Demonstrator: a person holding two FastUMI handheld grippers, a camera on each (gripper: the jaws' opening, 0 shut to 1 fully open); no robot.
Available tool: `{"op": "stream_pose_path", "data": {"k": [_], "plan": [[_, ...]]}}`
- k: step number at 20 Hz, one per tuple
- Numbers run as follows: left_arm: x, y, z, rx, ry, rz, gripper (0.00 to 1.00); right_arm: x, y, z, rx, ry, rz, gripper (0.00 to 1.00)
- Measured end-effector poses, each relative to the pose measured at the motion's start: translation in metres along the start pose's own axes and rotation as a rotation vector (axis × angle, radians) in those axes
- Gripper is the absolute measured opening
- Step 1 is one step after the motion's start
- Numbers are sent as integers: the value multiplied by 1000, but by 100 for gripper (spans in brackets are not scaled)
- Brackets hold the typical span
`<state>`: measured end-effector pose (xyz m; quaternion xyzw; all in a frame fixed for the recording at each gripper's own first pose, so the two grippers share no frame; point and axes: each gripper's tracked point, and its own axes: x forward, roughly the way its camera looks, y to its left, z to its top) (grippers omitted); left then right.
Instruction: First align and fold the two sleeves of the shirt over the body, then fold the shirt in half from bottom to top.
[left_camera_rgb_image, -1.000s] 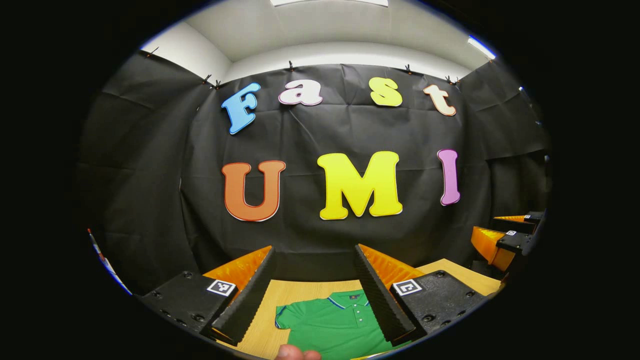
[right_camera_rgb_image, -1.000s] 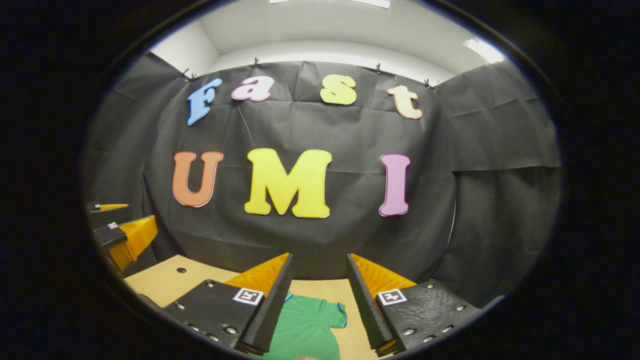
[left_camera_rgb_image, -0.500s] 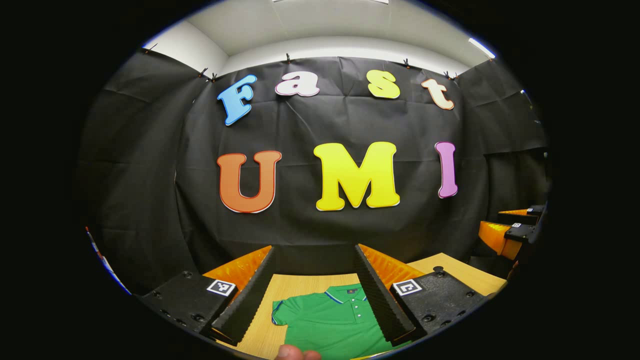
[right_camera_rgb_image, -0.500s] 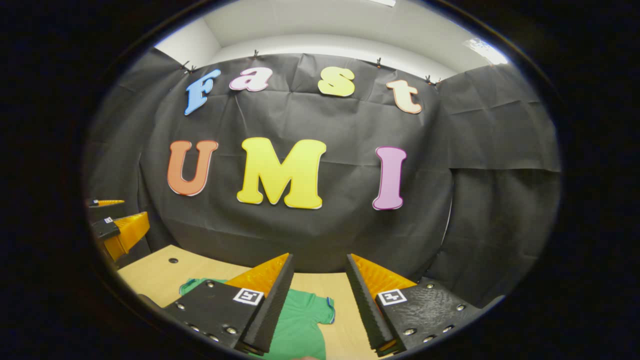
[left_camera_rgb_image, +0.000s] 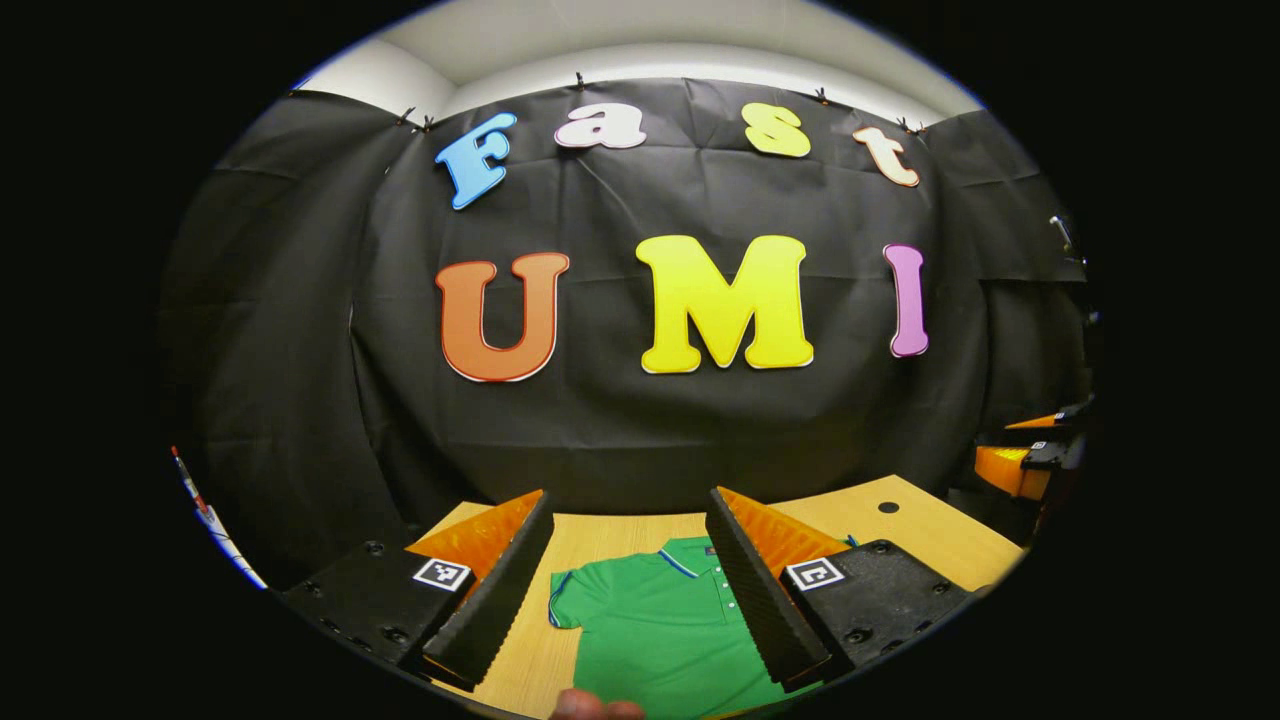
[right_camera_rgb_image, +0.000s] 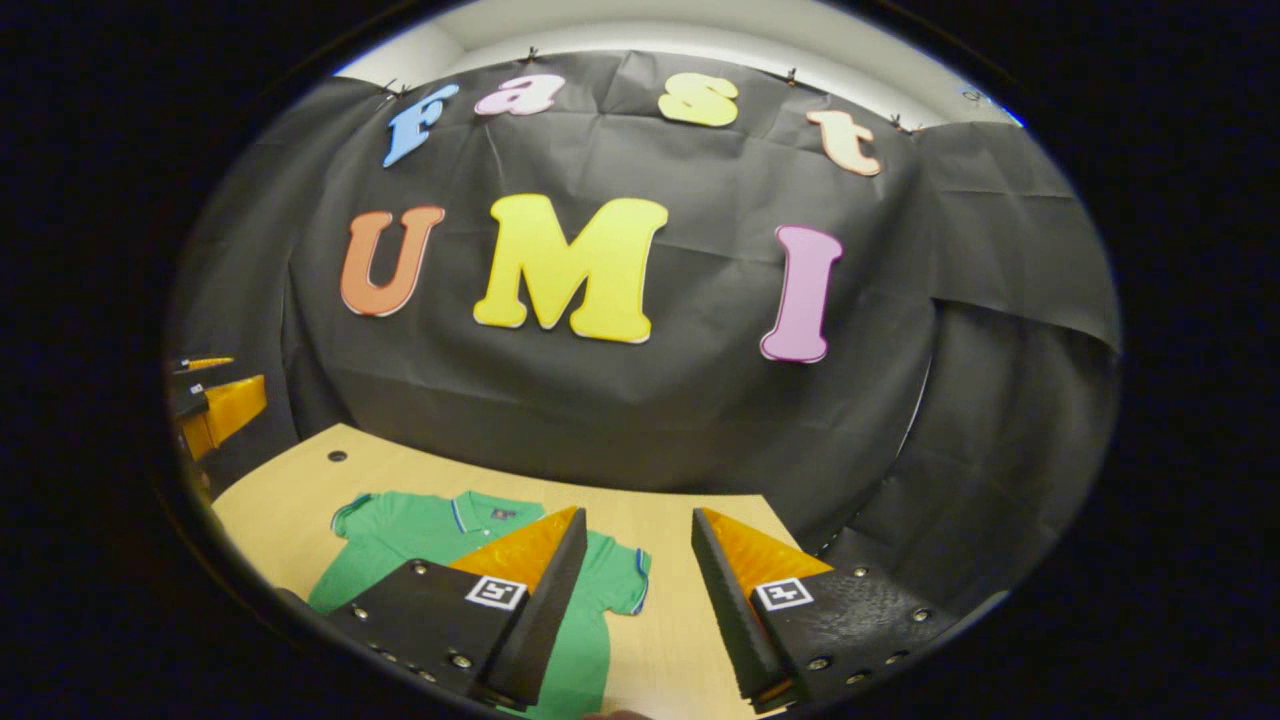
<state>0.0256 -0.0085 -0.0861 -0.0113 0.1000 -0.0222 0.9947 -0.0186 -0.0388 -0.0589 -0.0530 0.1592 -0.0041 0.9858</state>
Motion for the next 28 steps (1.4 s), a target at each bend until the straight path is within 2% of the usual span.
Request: {"op": "stream_pose_path", "data": {"k": [2, 10, 17, 23, 28], "plan": [[0, -4, -8, 8, 23, 2, 98, 12, -2, -13, -7, 36, 14, 68], [0, -15, -38, 28, 123, -10, 99, 111, 1, -81, 31, 264, 115, 68], [7, -6, -71, 20, 218, 36, 99, 191, -5, -138, 40, 386, 106, 68], [13, -1, -88, 28, 269, 63, 99, 245, -4, -181, 8, 444, 98, 68], [13, 3, -105, 48, 315, 72, 99, 283, -9, -210, 36, 477, 69, 68]]}}
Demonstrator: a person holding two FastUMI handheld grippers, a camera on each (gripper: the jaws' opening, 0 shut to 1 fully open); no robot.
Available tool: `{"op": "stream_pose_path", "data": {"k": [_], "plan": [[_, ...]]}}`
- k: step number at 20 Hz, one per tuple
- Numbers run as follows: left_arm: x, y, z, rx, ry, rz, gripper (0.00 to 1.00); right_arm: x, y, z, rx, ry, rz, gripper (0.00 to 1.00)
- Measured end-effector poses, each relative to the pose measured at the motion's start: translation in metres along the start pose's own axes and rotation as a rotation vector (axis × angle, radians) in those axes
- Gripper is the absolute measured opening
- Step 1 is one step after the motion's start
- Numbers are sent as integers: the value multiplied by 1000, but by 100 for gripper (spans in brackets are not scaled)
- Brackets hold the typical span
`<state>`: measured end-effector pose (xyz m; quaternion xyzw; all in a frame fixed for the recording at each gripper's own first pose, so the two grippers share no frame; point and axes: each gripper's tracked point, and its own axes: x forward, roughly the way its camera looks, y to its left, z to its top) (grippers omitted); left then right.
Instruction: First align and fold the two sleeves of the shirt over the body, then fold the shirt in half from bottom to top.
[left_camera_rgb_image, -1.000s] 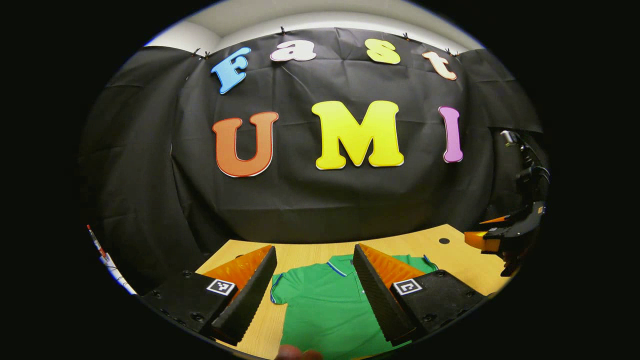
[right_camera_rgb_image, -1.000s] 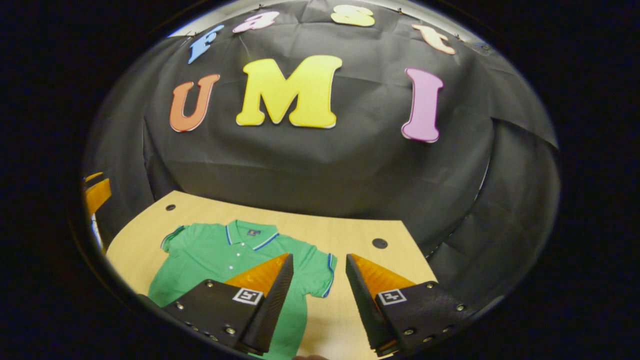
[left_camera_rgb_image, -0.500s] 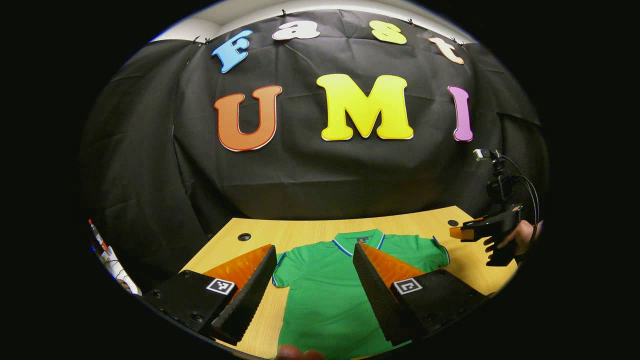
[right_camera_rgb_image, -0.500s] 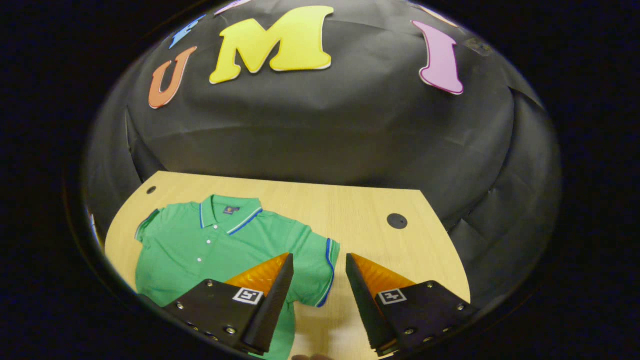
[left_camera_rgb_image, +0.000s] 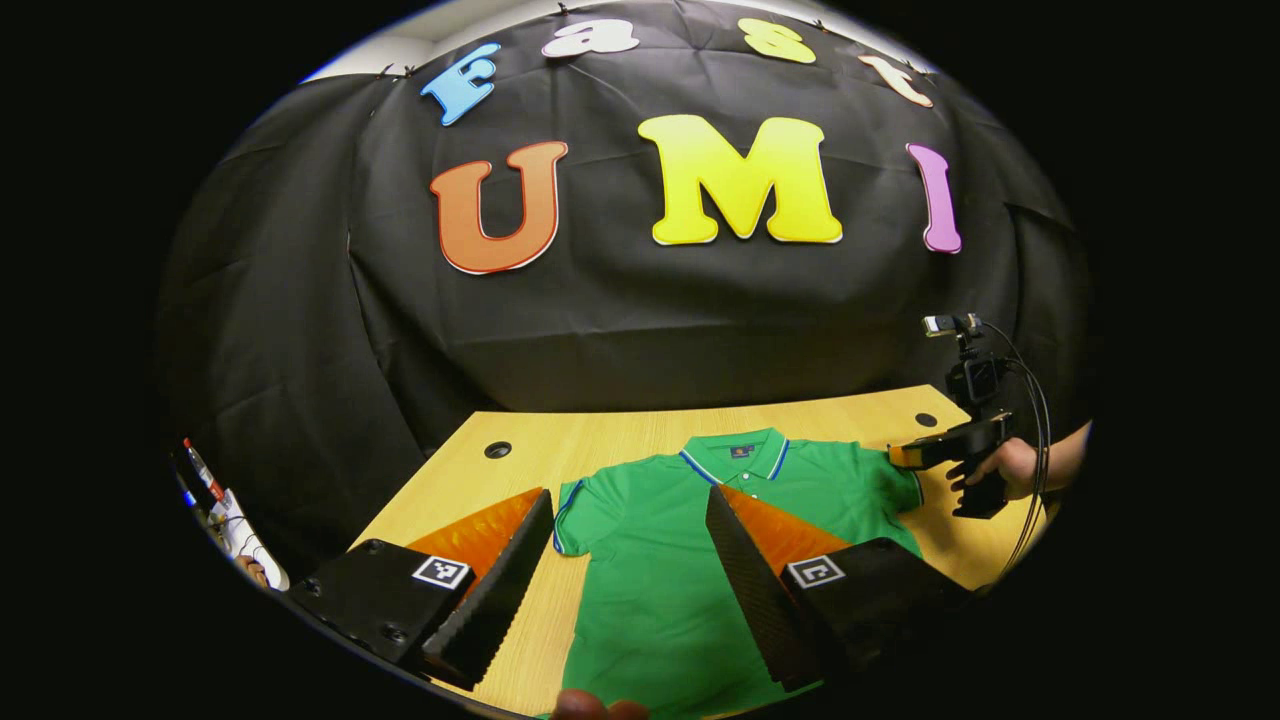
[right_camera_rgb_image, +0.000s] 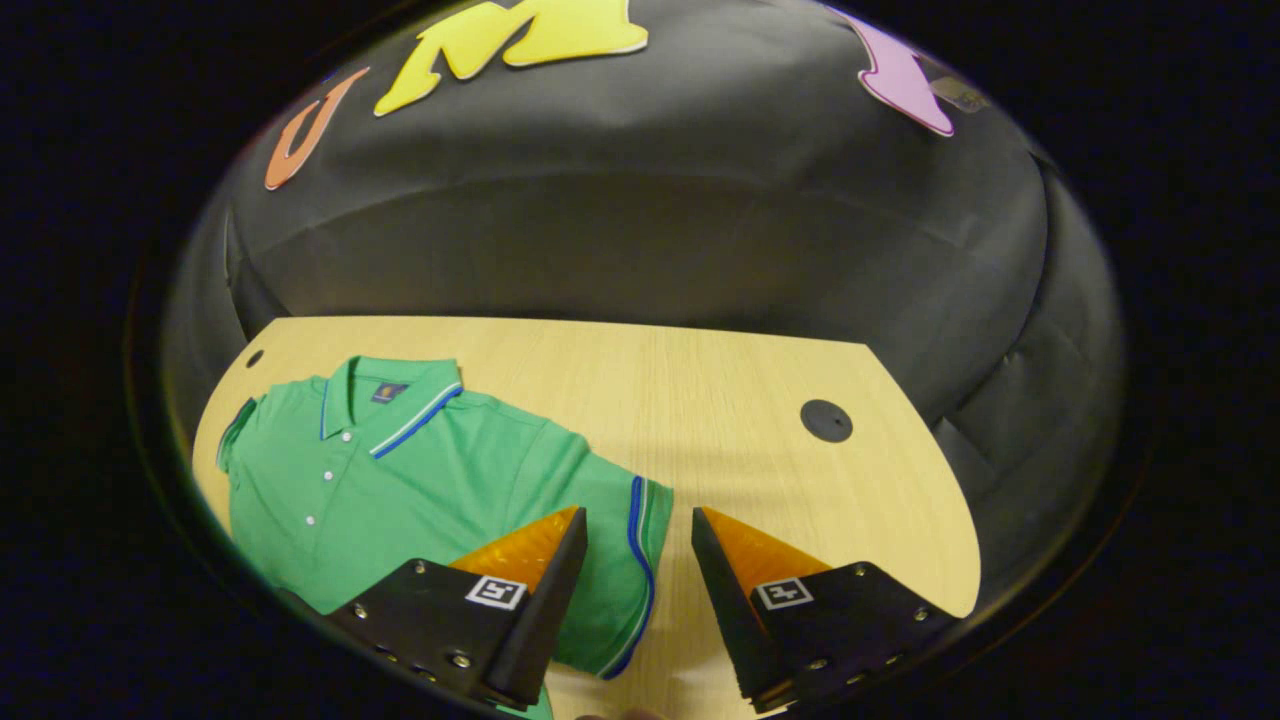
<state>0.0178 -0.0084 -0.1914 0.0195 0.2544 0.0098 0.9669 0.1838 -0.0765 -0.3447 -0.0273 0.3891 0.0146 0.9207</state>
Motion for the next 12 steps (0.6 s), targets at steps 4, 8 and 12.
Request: {"op": "stream_pose_path", "data": {"k": [4, 8, 12], "plan": [[1, 4, -5, 6, 22, 19, 99, 21, -2, -13, 16, 36, -5, 68], [1, 0, -3, 12, 19, 15, 99, 21, -2, -15, 31, 38, 12, 69], [0, -4, -3, 6, 18, 16, 99, 21, 0, -22, 79, 65, 57, 49]]}}
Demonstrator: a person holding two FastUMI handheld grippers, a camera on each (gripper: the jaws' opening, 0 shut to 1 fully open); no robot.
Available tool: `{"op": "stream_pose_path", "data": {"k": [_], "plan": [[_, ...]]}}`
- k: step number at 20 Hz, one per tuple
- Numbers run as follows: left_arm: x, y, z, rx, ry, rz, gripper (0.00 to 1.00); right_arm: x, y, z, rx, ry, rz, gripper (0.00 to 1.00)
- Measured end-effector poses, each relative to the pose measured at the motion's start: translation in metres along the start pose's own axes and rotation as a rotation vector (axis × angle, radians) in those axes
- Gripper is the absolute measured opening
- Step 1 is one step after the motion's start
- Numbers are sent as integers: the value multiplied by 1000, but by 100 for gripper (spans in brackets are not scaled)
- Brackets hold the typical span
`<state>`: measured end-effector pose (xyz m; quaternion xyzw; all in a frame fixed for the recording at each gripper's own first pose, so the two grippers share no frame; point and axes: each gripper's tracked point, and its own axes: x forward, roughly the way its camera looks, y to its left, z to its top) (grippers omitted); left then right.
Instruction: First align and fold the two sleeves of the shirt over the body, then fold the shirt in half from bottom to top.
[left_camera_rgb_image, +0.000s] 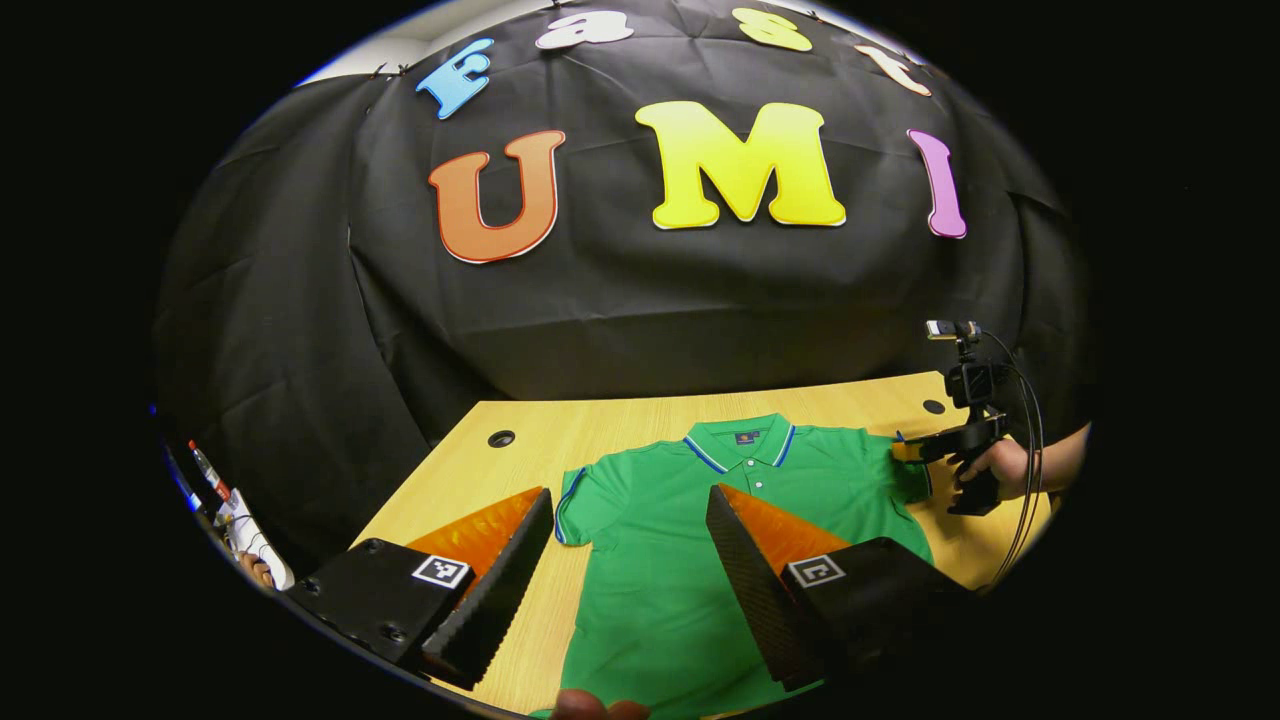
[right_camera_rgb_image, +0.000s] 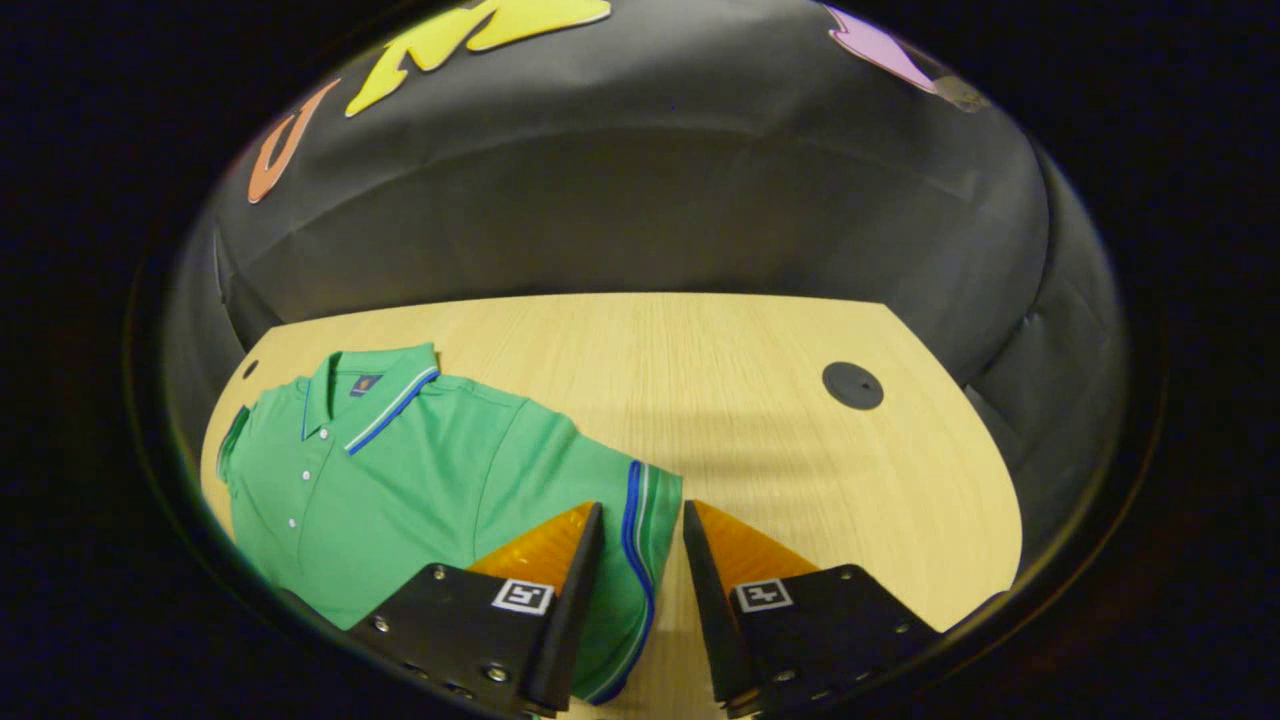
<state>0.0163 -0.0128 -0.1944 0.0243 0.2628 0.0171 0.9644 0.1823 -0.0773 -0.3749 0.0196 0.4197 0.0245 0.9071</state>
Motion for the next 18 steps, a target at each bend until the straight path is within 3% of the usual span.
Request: {"op": "stream_pose_path", "data": {"k": [1, 3, 5, 6, 18], "plan": [[-1, -1, -1, 0, 0, 1, 99, 1, -6, -1, 5, -2, -9, 52], [-1, -2, -4, -3, 7, 2, 99, -2, -6, -2, 32, 12, 3, 25], [-3, -2, -4, -8, 10, 6, 99, 3, -10, 1, 36, 6, -11, 25], [-3, -2, -5, -9, 10, 6, 99, 1, -10, 2, 43, 15, -12, 4], [-7, 26, -6, -57, -12, 54, 99, -42, 6, 38, 33, -41, -15, 2]]}}
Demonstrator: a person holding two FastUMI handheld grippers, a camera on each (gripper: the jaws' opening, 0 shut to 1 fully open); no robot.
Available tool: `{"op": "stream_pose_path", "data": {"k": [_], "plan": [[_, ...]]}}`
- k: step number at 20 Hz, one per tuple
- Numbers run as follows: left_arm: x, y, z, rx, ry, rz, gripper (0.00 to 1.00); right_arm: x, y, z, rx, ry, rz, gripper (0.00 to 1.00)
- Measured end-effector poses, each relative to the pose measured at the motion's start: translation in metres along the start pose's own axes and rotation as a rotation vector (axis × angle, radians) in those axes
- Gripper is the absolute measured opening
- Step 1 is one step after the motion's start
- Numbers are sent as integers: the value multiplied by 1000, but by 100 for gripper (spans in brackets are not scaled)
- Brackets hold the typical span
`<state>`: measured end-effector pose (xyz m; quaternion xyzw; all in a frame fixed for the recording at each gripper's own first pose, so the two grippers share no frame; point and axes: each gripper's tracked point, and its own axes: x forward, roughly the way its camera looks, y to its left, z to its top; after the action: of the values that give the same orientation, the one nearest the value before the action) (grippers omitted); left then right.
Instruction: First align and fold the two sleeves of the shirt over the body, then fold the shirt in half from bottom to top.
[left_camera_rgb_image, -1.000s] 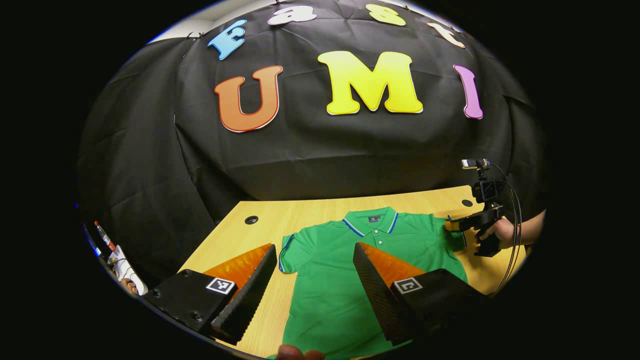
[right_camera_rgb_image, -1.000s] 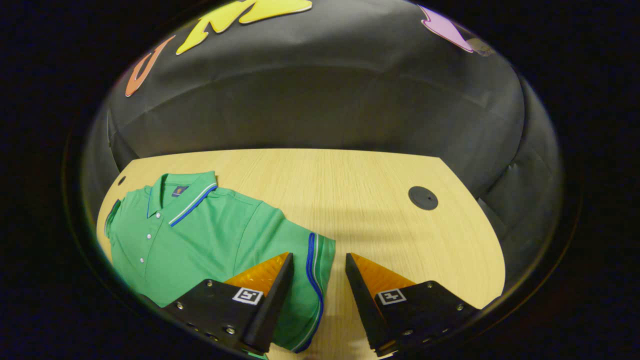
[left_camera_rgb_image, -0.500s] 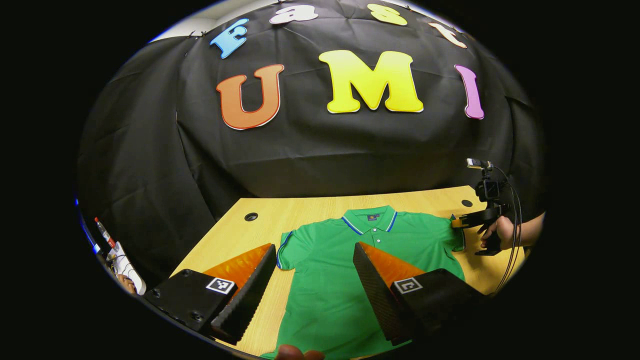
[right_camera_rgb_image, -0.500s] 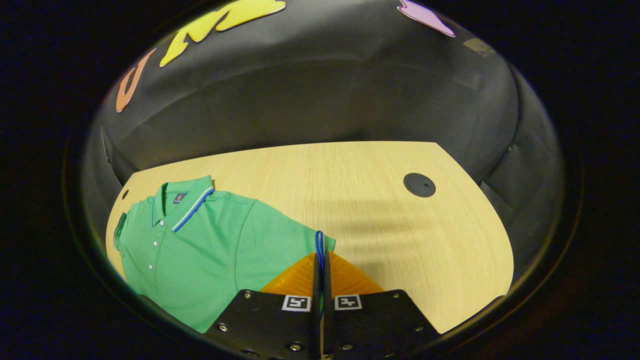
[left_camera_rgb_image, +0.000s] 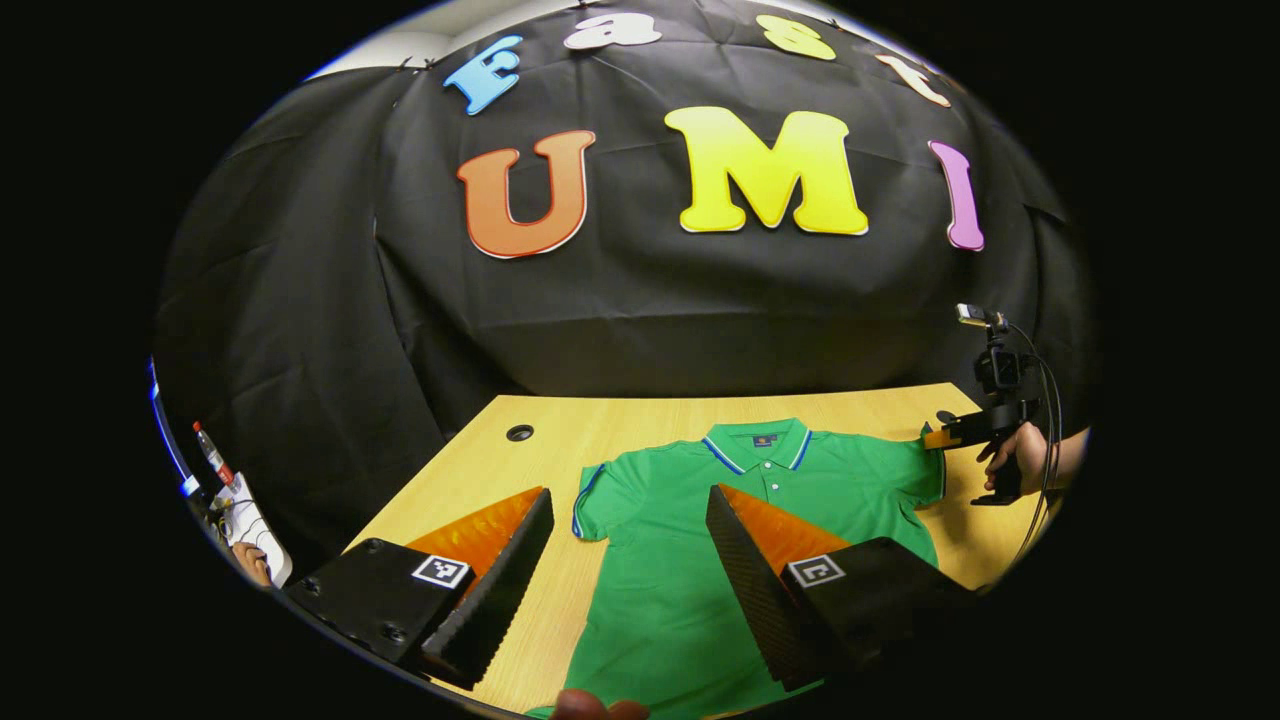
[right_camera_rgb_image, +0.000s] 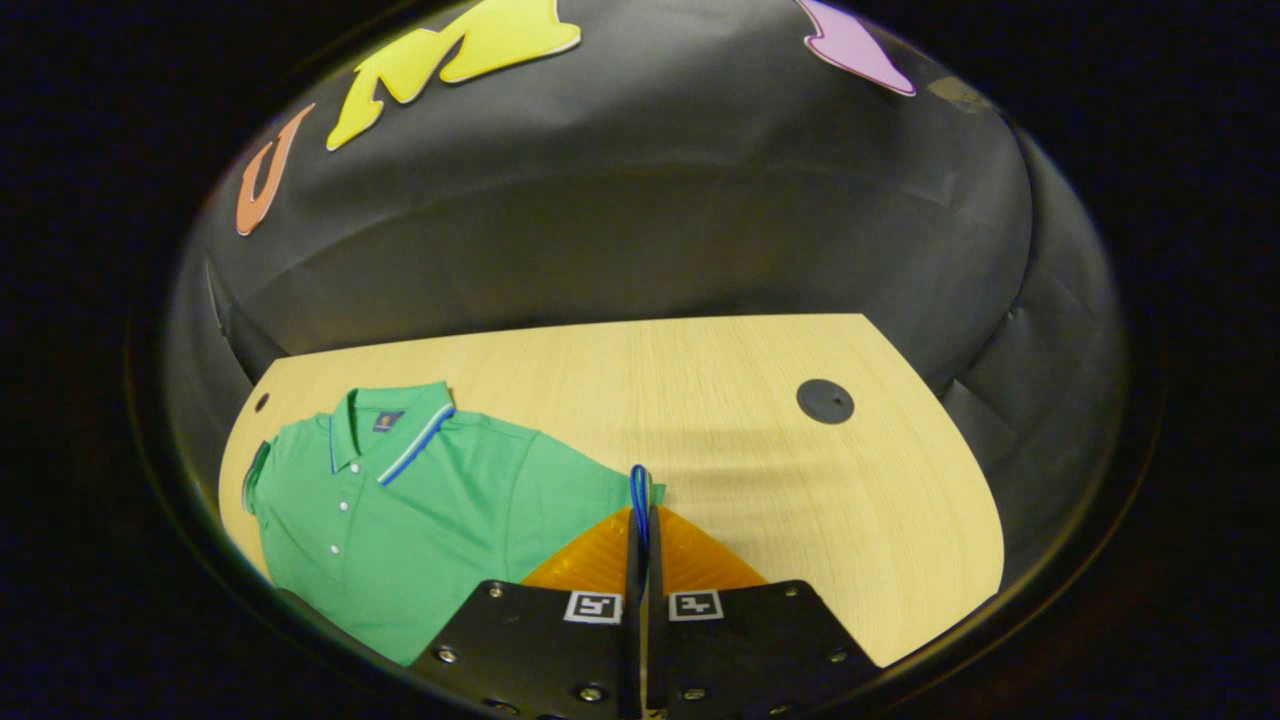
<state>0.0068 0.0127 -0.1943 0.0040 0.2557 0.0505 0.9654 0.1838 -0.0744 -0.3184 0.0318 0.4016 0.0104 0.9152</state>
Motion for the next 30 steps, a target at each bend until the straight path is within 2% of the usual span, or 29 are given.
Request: {"op": "stream_pose_path", "data": {"k": [9, 17, 22, 27, 29, 30], "plan": [[-9, 48, -7, -63, -14, 73, 99, -25, 90, 30, -103, -84, 74, 2], [-21, 94, -18, -109, -2, 145, 99, -2, 169, 6, -127, -6, 141, 3], [-22, 119, -23, -120, 9, 179, 99, 14, 185, -5, -152, 14, 115, 2], [-21, 123, -27, -127, 17, 177, 99, 26, 194, -17, -188, 38, 98, 4], [-21, 124, -27, -126, 19, 172, 99, 27, 197, -18, -186, 40, 90, 7], [-21, 124, -29, -124, 20, 170, 99, 28, 199, -17, -183, 41, 94, 12]]}}
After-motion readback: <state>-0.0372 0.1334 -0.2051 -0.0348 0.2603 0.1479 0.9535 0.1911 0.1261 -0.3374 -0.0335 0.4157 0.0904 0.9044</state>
